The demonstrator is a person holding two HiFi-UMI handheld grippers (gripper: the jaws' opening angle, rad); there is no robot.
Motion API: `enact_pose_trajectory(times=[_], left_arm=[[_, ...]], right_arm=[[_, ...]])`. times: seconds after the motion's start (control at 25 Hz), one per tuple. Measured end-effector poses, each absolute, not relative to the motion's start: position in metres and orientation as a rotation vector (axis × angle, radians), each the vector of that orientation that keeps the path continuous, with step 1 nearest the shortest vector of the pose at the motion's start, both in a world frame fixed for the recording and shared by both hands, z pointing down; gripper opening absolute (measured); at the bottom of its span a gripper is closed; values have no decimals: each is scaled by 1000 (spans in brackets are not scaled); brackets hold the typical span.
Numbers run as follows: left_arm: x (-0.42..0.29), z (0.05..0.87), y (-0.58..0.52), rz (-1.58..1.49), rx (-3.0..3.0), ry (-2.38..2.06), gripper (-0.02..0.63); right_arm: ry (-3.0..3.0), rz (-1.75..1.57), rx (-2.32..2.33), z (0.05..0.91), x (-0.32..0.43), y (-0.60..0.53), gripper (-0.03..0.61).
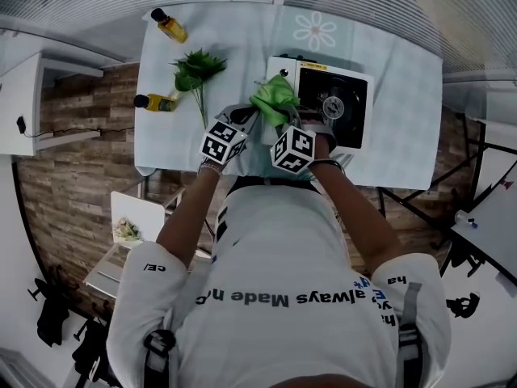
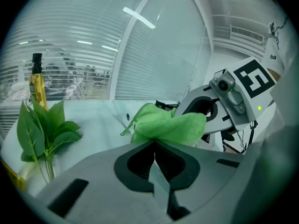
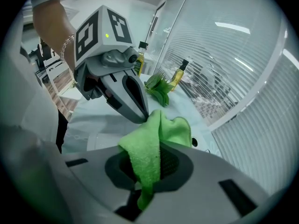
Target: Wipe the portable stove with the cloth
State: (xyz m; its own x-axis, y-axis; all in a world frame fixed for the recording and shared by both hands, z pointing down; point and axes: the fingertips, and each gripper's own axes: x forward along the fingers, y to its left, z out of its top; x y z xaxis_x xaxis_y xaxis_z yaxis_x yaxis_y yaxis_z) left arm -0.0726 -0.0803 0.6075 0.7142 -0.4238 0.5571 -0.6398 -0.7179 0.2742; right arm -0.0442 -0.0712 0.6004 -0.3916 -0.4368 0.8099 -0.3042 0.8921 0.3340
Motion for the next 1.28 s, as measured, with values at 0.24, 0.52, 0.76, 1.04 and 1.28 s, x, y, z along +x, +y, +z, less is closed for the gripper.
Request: enact_pose_trajectory(times=[0.24,0.52,0.76,1.04,1.28], left_arm=[[-94,611,-73,656,2427,-870,12],[-98,603,-89,614,2420,-898,12],[-80,585,-102,603,2483,-862,12],[-36,586,-96,682,2559,-737,12],[-21,595,-93,702,2535,-689,12]], right_arm=[[-2015,-147,536,599,-47,-48,23],[-2037,-137,525,599,-55,-17,23],[-2057,-128,486,598,-57,11,23],[-2067,-56,461,598,-33,36,23],[-2034,15,392,602,3,46,23]])
